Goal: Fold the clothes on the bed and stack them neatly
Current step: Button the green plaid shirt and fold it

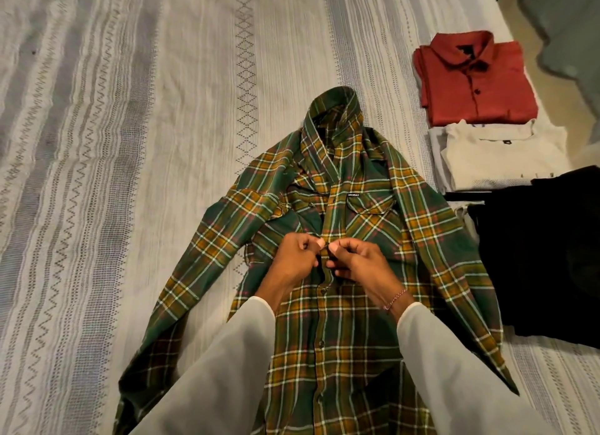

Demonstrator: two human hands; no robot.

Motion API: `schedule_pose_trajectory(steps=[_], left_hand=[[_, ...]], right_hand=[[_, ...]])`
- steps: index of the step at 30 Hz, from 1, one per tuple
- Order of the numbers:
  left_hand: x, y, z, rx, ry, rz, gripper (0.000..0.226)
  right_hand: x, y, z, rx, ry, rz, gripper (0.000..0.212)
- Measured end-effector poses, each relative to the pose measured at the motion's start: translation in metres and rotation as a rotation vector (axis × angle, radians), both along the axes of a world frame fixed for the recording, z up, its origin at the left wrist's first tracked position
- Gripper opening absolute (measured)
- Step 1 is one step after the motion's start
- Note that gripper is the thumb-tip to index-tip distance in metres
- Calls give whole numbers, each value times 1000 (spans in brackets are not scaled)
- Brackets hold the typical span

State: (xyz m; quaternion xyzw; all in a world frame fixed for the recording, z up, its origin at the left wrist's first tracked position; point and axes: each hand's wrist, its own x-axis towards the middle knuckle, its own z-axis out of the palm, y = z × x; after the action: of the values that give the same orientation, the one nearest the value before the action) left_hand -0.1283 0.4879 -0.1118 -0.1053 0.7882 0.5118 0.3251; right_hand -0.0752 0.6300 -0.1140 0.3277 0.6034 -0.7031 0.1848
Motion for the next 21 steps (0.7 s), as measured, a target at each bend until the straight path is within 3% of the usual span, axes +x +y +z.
schedule_pose_trajectory(steps=[3, 4, 7, 9, 11, 13, 18, 21], left_hand=[[-5, 1, 2, -34, 6, -71, 6], [-7, 2, 2, -101, 20, -104, 8], [-17, 4, 7, -391, 209, -196, 25], [-27, 9, 16, -469, 373, -184, 17], [-40, 16, 25, -514, 489, -151, 11], [-54, 20, 24, -571, 521, -137, 17], [-64, 24, 8, -625, 374, -159, 27], [-67, 22, 3, -554, 381, -91, 18]], right_hand=[[-7, 5, 3, 71, -102, 107, 16], [-8, 5, 4, 147, -118, 163, 17], [-17, 3, 10, 623, -68, 246, 25], [-29, -2, 21, 913, 65, 153, 23], [-48, -8, 27, 966, 239, 62, 13], [-68, -14, 24, 966, 306, 99, 18], [-85, -13, 5, 1009, 45, 178, 40], [-86, -10, 2, 1036, 22, 141, 27]])
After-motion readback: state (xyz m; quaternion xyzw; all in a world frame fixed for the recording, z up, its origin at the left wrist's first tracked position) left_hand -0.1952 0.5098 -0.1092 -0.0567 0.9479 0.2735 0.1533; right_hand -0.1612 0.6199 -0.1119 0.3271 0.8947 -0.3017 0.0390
